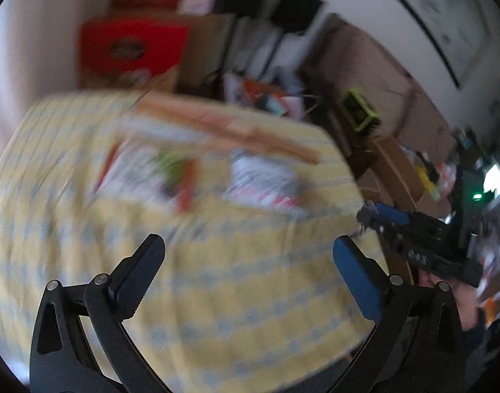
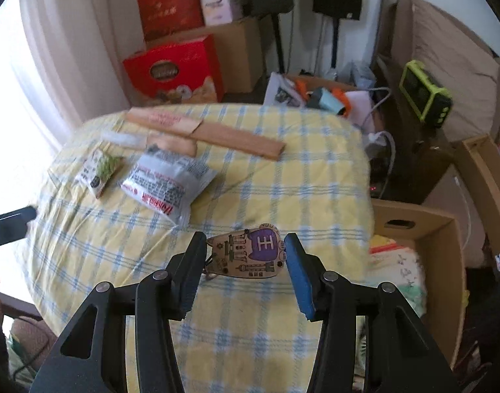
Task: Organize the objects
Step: 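Grasp the wooden tag with purple print with the right gripper while the left gripper moves over the table, then grasp the white snack packet with red print with the left gripper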
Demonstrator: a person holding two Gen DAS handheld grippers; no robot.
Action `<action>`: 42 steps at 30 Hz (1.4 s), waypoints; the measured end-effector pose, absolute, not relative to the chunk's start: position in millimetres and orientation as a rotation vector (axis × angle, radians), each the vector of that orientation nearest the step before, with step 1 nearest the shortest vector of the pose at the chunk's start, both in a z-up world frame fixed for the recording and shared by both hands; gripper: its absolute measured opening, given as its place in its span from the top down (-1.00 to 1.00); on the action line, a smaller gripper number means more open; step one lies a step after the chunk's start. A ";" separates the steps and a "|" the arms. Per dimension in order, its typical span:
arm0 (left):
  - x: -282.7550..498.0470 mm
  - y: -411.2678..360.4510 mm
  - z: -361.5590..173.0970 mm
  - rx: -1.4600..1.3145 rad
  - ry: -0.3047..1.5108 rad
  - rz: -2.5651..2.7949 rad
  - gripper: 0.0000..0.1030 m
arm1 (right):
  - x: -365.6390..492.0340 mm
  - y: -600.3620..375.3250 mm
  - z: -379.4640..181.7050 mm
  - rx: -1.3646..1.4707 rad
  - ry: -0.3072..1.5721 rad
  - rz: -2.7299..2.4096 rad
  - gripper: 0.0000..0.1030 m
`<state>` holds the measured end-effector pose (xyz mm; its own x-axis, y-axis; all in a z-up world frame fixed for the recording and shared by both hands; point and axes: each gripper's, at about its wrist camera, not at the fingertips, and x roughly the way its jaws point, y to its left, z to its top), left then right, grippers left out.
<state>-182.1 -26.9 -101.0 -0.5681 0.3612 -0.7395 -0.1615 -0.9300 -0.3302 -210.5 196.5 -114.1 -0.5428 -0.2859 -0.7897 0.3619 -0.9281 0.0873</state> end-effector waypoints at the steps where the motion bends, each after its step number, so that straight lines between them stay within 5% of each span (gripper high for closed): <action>1: -189.7 -13.4 -99.3 -1.241 -0.275 2.552 -1.00 | -208.5 200.1 -109.8 1.239 0.126 -2.487 0.04; 8: -260.5 57.6 -128.3 -1.314 -0.102 2.601 -1.00 | -198.2 222.8 -95.0 1.225 0.042 -2.489 0.04; 25: -281.6 71.7 -183.1 -1.419 0.080 2.646 -1.00 | -199.7 226.0 -111.9 1.247 -0.016 -2.454 0.04; 26: -281.9 71.3 -183.5 -1.416 0.081 2.644 -0.97 | -198.9 225.9 -111.6 1.246 -0.011 -2.456 0.04; 28: -278.8 67.4 -179.4 -1.377 0.071 2.655 -0.47 | -198.1 227.2 -110.8 1.247 -0.011 -2.460 0.04; 31: -273.6 55.9 -171.9 -1.371 -0.025 2.620 -0.25 | -193.8 231.3 -106.8 1.240 -0.017 -2.472 0.04; 42: -196.5 19.1 -101.5 -1.178 -0.077 2.571 -0.15 | -153.3 244.0 -70.3 1.152 -0.045 -2.524 0.04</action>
<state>-196.5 19.1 -101.5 -0.6133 0.3010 -0.7302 -0.2570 -0.9503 -0.1759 -153.3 244.0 -70.3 -0.6002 -0.3388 -0.7246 0.3130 -0.9331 0.1770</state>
